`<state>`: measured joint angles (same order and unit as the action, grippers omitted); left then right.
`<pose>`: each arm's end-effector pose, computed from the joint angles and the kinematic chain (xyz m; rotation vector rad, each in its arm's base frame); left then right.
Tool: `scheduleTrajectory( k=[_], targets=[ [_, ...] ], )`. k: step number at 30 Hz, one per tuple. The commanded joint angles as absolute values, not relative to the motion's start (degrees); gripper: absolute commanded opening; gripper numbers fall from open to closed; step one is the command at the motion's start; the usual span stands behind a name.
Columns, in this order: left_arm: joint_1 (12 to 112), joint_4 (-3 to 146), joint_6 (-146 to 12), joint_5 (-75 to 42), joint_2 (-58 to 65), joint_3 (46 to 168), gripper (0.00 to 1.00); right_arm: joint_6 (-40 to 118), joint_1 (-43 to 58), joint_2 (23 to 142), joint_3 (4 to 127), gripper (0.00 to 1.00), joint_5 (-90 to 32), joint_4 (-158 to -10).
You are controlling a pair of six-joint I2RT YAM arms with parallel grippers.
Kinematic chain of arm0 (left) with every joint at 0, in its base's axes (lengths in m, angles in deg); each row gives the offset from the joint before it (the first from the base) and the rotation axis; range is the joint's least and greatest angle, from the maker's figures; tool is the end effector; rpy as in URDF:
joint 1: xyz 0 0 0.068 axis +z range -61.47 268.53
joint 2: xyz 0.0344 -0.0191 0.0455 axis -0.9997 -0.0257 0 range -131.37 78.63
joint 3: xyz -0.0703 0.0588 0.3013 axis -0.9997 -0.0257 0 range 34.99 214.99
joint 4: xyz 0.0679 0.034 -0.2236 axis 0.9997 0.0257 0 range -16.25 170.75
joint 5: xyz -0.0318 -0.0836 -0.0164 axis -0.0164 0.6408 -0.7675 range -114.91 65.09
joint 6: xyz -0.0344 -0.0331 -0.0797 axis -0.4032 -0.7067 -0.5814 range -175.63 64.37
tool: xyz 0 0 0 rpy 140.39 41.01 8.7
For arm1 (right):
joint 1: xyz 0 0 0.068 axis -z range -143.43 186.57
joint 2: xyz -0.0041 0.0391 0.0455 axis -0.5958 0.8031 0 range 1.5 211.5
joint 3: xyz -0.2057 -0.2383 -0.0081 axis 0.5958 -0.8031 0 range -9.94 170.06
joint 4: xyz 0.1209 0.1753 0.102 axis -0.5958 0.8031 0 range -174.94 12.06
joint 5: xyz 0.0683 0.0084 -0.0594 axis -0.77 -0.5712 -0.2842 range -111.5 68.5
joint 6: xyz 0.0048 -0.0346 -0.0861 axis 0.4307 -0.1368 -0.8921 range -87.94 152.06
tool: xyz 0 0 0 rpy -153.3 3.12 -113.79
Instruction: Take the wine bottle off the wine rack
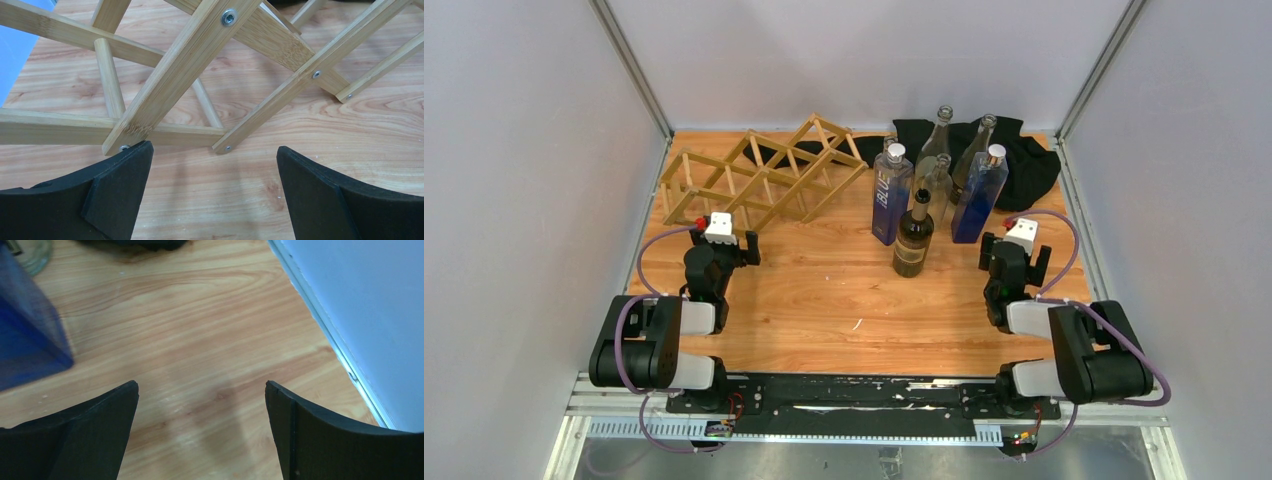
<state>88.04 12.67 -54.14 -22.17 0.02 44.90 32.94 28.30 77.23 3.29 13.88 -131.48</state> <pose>0.2504 -0.0062 0.2127 0.0651 1.7023 -0.0277 0.2392 -0.0143 0.2068 0.3109 1.7934 -0.4561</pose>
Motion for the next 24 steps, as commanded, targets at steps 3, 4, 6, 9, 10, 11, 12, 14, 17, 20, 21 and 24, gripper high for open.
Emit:
scheduleTrajectory(
  k=[3, 4, 6, 9, 10, 11, 12, 14, 17, 20, 21, 24],
  targets=[
    [88.4, 11.3, -54.1, -23.3, 0.0, 45.8, 1.0, 27.2, 29.2, 78.8, 3.7, 1.0, 2.5, -139.4],
    [88.4, 11.4, -54.1, -23.3, 0.0, 45.8, 1.0, 27.7, 29.6, 79.9, 2.5, 1.0, 1.9, -141.5],
    [88.4, 11.4, -54.1, -23.3, 0.0, 45.8, 1.0, 25.0, 29.5, 84.6, -0.7, 1.0, 1.8, -155.0],
    [88.4, 11.3, -54.1, -23.3, 0.0, 45.8, 1.0, 25.9, 29.2, 82.8, 0.3, 1.0, 2.5, -150.4],
    [88.4, 11.3, -54.1, -23.2, 0.0, 45.8, 1.0, 26.4, 29.2, 82.0, 0.9, 1.0, 2.5, -147.7],
    [88.4, 11.4, -54.1, -23.2, 0.0, 45.8, 1.0, 26.6, 29.2, 81.6, 1.2, 1.0, 2.5, -146.6],
    [88.4, 11.4, -54.1, -23.3, 0.0, 45.8, 1.0, 26.4, 29.3, 81.8, 1.3, 1.0, 2.5, -146.9],
    [88.4, 11.4, -54.1, -23.3, 0.0, 45.8, 1.0, 26.2, 29.2, 82.7, 2.1, 1.0, 2.7, -146.6],
    [88.4, 11.4, -54.1, -23.2, 0.0, 45.8, 1.0, 26.2, 29.3, 82.7, 1.9, 1.0, 2.7, -146.9],
    [88.4, 11.7, -54.0, -23.4, -0.1, 46.0, 1.0, 26.2, 29.3, 82.8, 2.0, 1.0, 2.7, -147.0],
    [88.4, 11.8, -53.9, -23.4, -0.1, 46.0, 1.0, 26.2, 29.3, 82.8, 2.0, 1.0, 2.7, -147.0],
    [87.9, 12.4, -53.3, -23.5, -0.2, 46.4, 1.0, 26.2, 29.2, 82.8, 2.0, 1.0, 2.7, -147.0]
  ],
)
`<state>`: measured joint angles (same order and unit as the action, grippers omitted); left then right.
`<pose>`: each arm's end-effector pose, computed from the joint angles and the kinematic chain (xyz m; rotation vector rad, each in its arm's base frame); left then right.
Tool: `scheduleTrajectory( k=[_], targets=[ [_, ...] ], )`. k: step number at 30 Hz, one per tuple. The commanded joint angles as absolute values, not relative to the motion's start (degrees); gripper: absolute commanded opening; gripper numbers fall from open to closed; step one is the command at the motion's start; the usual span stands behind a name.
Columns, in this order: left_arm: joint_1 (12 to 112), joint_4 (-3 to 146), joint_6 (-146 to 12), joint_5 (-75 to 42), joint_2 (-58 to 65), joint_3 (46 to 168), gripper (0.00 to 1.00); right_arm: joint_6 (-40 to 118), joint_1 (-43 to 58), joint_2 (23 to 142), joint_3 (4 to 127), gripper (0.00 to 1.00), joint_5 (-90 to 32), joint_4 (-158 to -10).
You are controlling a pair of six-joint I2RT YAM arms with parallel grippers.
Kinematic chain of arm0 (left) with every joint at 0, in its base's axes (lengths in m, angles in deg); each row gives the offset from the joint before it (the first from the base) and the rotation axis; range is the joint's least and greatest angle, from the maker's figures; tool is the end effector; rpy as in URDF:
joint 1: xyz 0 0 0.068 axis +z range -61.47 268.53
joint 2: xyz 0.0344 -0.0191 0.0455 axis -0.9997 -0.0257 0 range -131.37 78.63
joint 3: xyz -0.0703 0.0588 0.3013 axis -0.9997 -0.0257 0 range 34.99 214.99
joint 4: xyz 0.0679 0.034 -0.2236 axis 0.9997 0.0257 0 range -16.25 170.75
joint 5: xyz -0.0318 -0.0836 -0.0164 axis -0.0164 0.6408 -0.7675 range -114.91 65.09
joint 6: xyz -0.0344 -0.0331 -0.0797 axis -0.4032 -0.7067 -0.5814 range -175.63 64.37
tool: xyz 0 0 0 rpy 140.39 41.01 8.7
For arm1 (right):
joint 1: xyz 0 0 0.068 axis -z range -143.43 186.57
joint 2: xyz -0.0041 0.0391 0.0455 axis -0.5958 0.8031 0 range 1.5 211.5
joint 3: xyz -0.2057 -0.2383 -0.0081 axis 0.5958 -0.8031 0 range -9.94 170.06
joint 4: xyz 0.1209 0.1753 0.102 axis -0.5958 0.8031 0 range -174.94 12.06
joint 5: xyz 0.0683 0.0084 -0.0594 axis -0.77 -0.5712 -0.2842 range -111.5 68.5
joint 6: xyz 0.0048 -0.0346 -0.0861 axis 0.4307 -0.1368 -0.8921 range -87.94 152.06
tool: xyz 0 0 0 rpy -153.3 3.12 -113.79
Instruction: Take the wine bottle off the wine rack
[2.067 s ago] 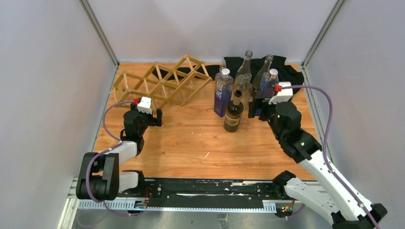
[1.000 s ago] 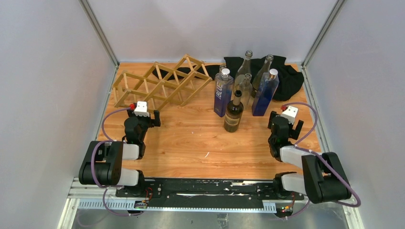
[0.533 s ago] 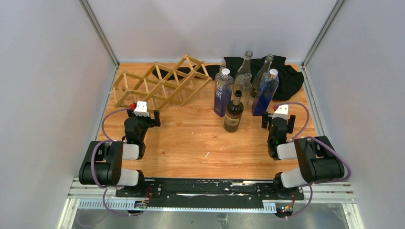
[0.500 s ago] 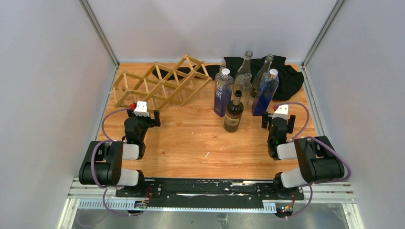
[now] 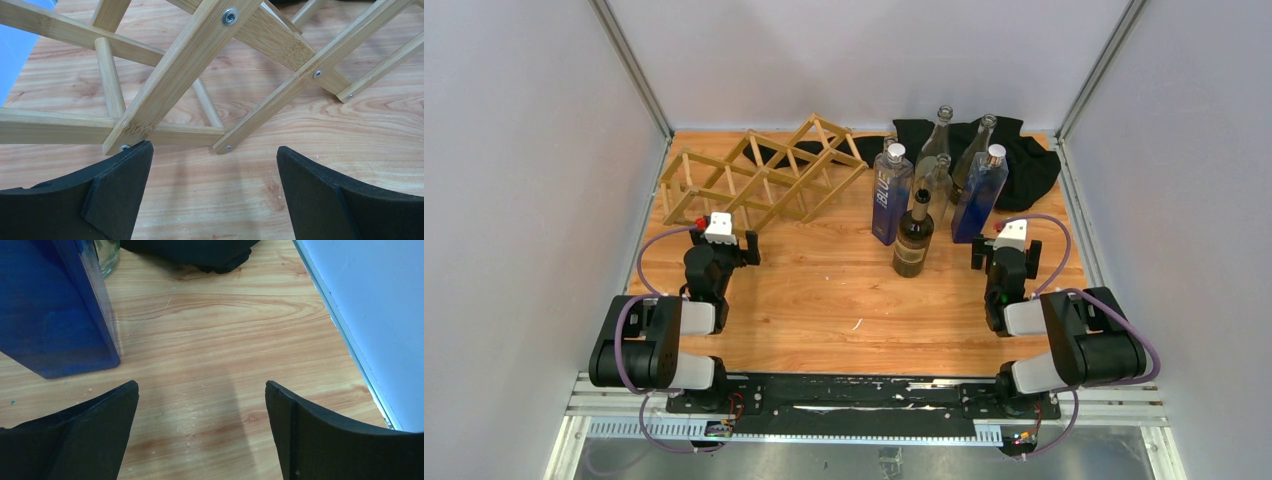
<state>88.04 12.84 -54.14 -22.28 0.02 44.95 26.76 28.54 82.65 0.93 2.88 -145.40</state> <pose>0.2506 -0.0061 0.2125 0.0637 1.7045 -0.0261 0.2529 0.0007 0.2068 0.1105 1.7347 -0.3350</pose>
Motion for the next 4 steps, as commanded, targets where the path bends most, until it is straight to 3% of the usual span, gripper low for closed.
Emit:
scheduleTrajectory(
  k=[1, 4],
  targets=[
    [87.7, 12.5, -53.0, -23.7, -0.1, 46.4, 1.0, 26.2, 29.3, 82.8, 2.0, 1.0, 2.7, -147.0],
    [87.6, 12.5, -53.0, -23.8, 0.0, 46.4, 1.0, 26.2, 29.3, 82.8, 2.0, 1.0, 2.7, -147.0]
  ],
)
